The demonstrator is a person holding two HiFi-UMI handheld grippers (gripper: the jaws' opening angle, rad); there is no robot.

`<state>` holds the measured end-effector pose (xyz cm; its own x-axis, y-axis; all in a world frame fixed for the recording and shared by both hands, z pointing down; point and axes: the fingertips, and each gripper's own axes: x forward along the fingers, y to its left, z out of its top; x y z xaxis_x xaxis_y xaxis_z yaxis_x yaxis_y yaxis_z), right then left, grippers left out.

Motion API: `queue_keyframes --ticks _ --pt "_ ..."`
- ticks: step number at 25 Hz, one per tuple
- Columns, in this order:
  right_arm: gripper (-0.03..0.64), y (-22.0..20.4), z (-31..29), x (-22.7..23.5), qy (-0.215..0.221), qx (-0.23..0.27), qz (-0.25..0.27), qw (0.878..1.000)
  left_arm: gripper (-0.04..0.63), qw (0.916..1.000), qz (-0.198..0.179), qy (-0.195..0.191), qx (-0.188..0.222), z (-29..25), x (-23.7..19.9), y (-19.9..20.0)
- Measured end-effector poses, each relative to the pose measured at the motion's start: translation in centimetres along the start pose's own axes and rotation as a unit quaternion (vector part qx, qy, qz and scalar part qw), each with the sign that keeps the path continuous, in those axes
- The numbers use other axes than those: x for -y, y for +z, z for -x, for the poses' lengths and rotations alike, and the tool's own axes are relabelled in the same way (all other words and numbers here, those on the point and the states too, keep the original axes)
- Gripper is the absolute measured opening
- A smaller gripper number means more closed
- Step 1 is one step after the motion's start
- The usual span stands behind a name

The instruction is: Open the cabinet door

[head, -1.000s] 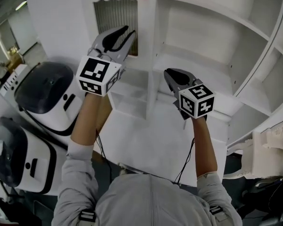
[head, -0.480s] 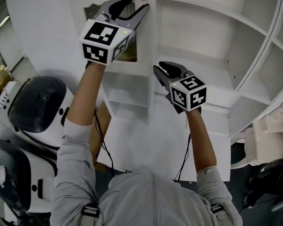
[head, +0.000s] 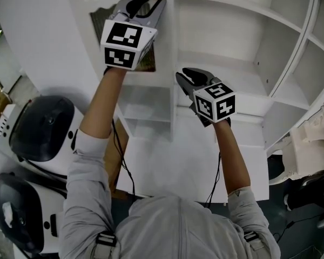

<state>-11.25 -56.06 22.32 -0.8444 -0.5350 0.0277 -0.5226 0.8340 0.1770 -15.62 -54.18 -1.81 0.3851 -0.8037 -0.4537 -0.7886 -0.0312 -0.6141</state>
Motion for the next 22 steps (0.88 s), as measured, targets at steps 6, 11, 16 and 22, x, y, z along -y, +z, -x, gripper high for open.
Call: queue_keyframes --ticks 6,11,16,22 --pt "0.101 0.0 -0.5 0.0 0.002 -0.004 -0.012 1.0 0.101 0.9998 -0.017 -0.002 0.006 -0.6 0.5 0.9" --pt "0.101 0.1 -0.7 -0.3 0.008 -0.007 -0.016 1.0 0.092 0.9984 -0.056 0.005 -0.005 -0.1 0.6 1.0" --pt "0.11 0.4 -1.5 -0.6 0.02 -0.006 -0.016 1.0 0.091 0.9986 -0.051 0.001 0.014 0.4 0.4 1.5" --pt "0.133 0.8 -2.0 -1.6 0.037 -0.003 -0.014 0.999 0.091 0.9986 -0.03 -0.004 0.043 1.4 0.5 2.1"
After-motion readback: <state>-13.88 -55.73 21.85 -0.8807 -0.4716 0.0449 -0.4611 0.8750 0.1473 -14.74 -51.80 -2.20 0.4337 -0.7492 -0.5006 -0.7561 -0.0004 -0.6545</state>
